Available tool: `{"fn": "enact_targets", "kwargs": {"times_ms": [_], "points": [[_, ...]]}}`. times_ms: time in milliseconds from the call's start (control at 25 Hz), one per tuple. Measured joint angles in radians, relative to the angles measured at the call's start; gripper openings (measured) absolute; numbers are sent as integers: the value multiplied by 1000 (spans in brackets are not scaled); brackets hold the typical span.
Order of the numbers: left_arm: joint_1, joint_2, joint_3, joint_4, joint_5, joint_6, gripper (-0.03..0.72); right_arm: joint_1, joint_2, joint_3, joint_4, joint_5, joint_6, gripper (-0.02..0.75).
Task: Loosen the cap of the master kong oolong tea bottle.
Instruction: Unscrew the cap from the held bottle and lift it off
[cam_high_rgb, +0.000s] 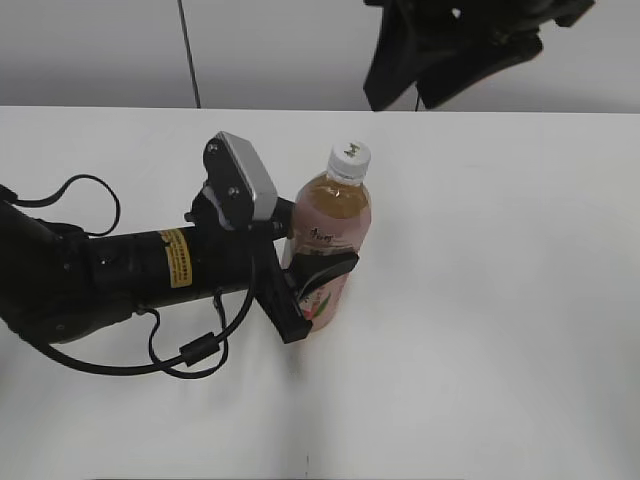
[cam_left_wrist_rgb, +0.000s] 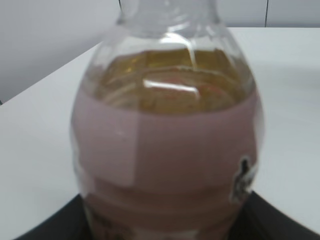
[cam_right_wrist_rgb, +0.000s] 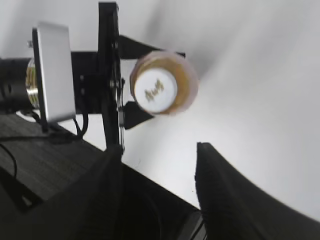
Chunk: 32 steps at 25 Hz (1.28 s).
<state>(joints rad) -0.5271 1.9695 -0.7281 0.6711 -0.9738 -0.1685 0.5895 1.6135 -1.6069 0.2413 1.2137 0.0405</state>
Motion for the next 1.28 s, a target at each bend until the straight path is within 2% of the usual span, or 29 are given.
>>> {"fn": "enact_targets", "kwargs": {"times_ms": [200,840,1080,1280], "points": [[0,-1,0,-1,13,0,368,17,89,-111,-3,1,52,365],[0,-1,0,-26,17,-3,368,23,184,-118,-5,6,111,365],[0,-9,0,-27,37,-3,368,23,188,-118,-5,6,256,407],[0,-10,0,-27,39,-3,368,23,188,-118,-6,6,396,412]]}}
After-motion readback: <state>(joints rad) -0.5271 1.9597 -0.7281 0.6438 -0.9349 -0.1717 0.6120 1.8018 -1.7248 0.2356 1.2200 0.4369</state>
